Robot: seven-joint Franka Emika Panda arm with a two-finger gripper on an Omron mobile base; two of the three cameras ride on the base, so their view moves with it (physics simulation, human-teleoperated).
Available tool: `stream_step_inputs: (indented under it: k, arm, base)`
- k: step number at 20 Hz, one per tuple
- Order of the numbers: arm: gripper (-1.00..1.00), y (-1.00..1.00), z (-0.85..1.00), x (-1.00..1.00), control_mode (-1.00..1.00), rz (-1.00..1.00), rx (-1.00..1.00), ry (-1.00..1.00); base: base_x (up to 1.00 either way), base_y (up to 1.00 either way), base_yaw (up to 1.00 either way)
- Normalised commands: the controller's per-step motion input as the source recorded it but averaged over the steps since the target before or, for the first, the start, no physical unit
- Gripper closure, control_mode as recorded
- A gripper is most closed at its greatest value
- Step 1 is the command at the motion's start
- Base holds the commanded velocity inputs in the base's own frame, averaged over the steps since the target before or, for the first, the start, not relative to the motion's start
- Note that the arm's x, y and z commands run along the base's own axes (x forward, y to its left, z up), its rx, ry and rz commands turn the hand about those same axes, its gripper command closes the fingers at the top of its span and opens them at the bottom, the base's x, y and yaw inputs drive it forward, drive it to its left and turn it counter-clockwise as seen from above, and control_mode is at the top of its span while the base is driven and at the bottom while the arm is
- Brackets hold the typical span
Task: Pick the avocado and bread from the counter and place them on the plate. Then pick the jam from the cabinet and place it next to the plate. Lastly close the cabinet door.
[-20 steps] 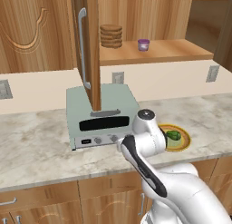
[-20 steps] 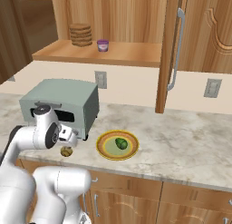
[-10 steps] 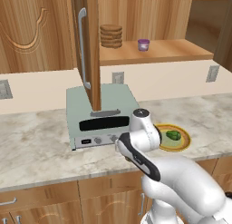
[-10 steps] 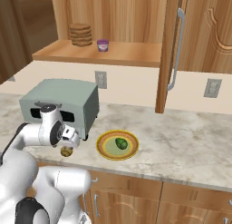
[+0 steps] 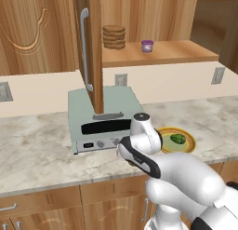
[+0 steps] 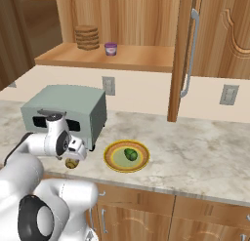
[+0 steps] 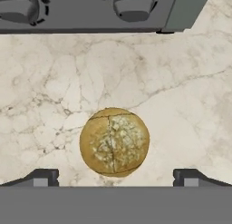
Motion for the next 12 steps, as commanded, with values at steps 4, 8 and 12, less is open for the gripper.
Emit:
stream_step_inputs:
  k: [4,8,12]
  arm:
    - [-1.00,0.00,-0.20,0.00,-1.00,0.00,0.00,0.00]
    - [-1.00,0.00,-0.17,0.00,-1.00,0.00,0.00,0.00]
    - [-1.00,0.00,-0.16,0.00,-1.00,0.00,0.00,0.00]
  base:
    - [0.00,0.00,0.00]
    - [0.00,0.00,0.00]
    - [0.00,0.00,0.00]
